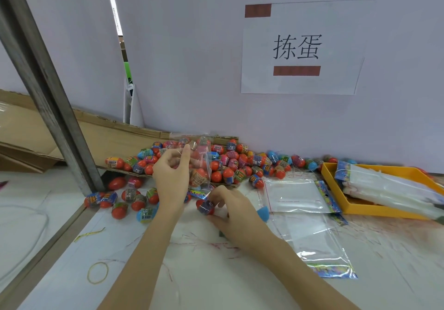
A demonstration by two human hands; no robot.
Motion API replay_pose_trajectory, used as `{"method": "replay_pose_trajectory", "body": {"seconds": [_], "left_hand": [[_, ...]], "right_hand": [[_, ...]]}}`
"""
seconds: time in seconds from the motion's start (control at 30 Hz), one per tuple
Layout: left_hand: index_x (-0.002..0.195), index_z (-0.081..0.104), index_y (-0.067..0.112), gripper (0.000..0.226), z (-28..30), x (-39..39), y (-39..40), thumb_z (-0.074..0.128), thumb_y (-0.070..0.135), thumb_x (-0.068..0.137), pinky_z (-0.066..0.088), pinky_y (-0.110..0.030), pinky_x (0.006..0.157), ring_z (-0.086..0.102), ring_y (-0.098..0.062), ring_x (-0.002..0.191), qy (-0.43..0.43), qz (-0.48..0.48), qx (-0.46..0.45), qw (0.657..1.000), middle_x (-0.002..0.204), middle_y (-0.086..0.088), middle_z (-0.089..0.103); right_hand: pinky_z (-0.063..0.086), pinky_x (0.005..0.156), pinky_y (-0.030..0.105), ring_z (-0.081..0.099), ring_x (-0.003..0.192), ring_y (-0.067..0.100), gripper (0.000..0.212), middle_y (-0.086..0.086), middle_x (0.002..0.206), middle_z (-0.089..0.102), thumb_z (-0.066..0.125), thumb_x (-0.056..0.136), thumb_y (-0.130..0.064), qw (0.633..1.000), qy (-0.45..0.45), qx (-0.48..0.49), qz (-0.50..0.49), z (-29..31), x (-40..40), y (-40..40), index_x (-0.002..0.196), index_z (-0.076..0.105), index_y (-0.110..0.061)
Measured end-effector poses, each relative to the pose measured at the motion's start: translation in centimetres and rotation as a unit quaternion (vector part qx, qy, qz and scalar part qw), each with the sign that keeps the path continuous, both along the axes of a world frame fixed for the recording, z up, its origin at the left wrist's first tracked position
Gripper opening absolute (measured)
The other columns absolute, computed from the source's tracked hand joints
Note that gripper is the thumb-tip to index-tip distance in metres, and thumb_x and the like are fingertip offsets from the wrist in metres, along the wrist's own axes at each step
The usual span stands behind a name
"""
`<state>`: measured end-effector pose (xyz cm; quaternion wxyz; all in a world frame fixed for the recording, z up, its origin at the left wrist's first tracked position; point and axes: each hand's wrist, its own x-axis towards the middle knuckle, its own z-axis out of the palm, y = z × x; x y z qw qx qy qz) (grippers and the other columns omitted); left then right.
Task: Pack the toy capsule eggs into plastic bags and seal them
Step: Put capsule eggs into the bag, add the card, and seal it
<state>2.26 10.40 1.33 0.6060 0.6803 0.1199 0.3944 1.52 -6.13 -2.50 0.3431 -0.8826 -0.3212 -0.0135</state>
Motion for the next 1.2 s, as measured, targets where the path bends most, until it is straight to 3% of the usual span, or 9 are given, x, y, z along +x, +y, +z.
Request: {"method": "replay_pose_trajectory", "body": {"seconds": [0.23, 0.33, 0.43, 0.57, 0.67, 0.77, 0.87, 1.07, 1.2], "left_hand": [[0.089, 0.07, 0.014, 0.037, 0.0, 0.0, -0.3, 0.054, 0.041, 0.108, 0.052, -0.038, 0.065, 0.066, -0.017, 0.066, 0.015, -0.029, 0.041, 0.999, 0.08, -0.003, 0.075], [0.096, 0.069, 0.016, 0.031, -0.2, -0.1, -1.2, 0.053, 0.04, 0.108, 0.052, -0.027, 0.062, 0.065, -0.012, 0.066, 0.02, -0.071, 0.068, 0.995, 0.08, -0.001, 0.073], [0.102, 0.069, 0.022, 0.029, -0.3, -0.2, -2.6, 0.052, 0.045, 0.104, 0.046, -0.018, 0.052, 0.06, -0.007, 0.058, 0.026, -0.113, 0.104, 0.988, 0.079, 0.004, 0.072], [0.103, 0.064, 0.036, 0.017, -0.6, -0.8, -4.2, 0.053, 0.049, 0.1, 0.044, -0.012, 0.05, 0.06, -0.003, 0.055, 0.009, -0.149, 0.17, 0.974, 0.075, 0.017, 0.069], [0.102, 0.061, 0.04, 0.01, -0.9, -1.0, -4.6, 0.054, 0.048, 0.101, 0.044, -0.01, 0.053, 0.061, -0.002, 0.055, -0.008, -0.177, 0.189, 0.966, 0.072, 0.019, 0.068], [0.109, 0.063, 0.036, 0.023, -1.2, -0.9, -4.7, 0.053, 0.055, 0.099, 0.055, -0.019, 0.061, 0.069, -0.008, 0.069, 0.01, -0.2, 0.202, 0.959, 0.082, 0.013, 0.071], [0.113, 0.063, 0.043, 0.034, -1.5, -0.8, -4.8, 0.053, 0.07, 0.095, 0.058, -0.034, 0.067, 0.067, -0.016, 0.074, 0.02, -0.23, 0.226, 0.946, 0.086, 0.008, 0.069], [0.126, 0.046, 0.062, 0.059, -1.7, -0.8, -4.5, 0.083, 0.062, 0.079, 0.054, -0.016, 0.085, 0.063, 0.001, 0.107, 0.058, -0.293, 0.301, 0.906, 0.118, 0.031, 0.061], [0.134, 0.05, 0.048, 0.062, -1.9, -0.5, -4.0, 0.083, 0.055, 0.082, 0.058, -0.025, 0.087, 0.065, -0.003, 0.107, 0.056, -0.289, 0.298, 0.908, 0.118, 0.026, 0.063]], "right_hand": [[0.046, 0.068, 0.015, 0.059, 0.088, 0.002, 0.03, -0.016, 0.095, 0.061, 0.072, 0.093, -0.019, 0.978, -0.01, 0.189, -0.09, 1.7, 0.8, -2.3, 0.108, 0.051, -0.035], [0.05, 0.062, 0.022, 0.06, 0.072, 0.011, 0.033, -0.006, 0.083, 0.063, 0.063, 0.099, -0.012, 0.939, 0.013, 0.329, -0.097, 3.4, 1.0, -3.5, 0.12, 0.055, -0.037], [0.044, 0.054, 0.028, 0.054, 0.062, 0.019, 0.029, -0.002, 0.076, 0.063, 0.053, 0.106, -0.012, 0.923, 0.003, 0.372, -0.097, 4.4, 1.5, -4.6, 0.121, 0.063, -0.035], [0.056, 0.076, 0.027, 0.066, 0.084, 0.014, 0.024, -0.007, 0.091, 0.069, 0.064, 0.101, -0.016, 0.922, 0.003, 0.377, -0.087, 5.1, 1.6, -5.0, 0.123, 0.064, -0.028], [0.051, 0.072, 0.022, 0.059, 0.075, 0.009, 0.019, -0.011, 0.083, 0.063, 0.07, 0.098, -0.023, 0.935, -0.05, 0.335, -0.108, 5.0, 1.7, -5.0, 0.117, 0.066, -0.024], [0.05, 0.076, 0.019, 0.059, 0.083, 0.009, 0.026, -0.006, 0.098, 0.06, 0.072, 0.093, -0.037, 0.945, -0.107, 0.275, -0.141, 4.9, 1.9, -5.1, 0.114, 0.07, -0.022], [0.055, 0.087, 0.03, 0.061, 0.094, 0.008, 0.031, -0.005, 0.11, 0.065, 0.072, 0.096, -0.026, 0.955, -0.133, 0.23, -0.132, 4.6, 2.2, -5.2, 0.125, 0.069, -0.016], [0.052, 0.079, 0.017, 0.065, 0.091, 0.006, 0.036, -0.015, 0.1, 0.066, 0.078, 0.091, -0.032, 0.95, -0.154, 0.213, -0.168, 4.0, 2.9, -5.7, 0.119, 0.055, -0.03], [0.05, 0.086, 0.025, 0.054, 0.101, 0.007, 0.033, -0.018, 0.106, 0.059, 0.076, 0.093, -0.029, 0.95, -0.217, 0.14, -0.173, 3.7, 3.5, -6.3, 0.124, 0.066, -0.024]]}}
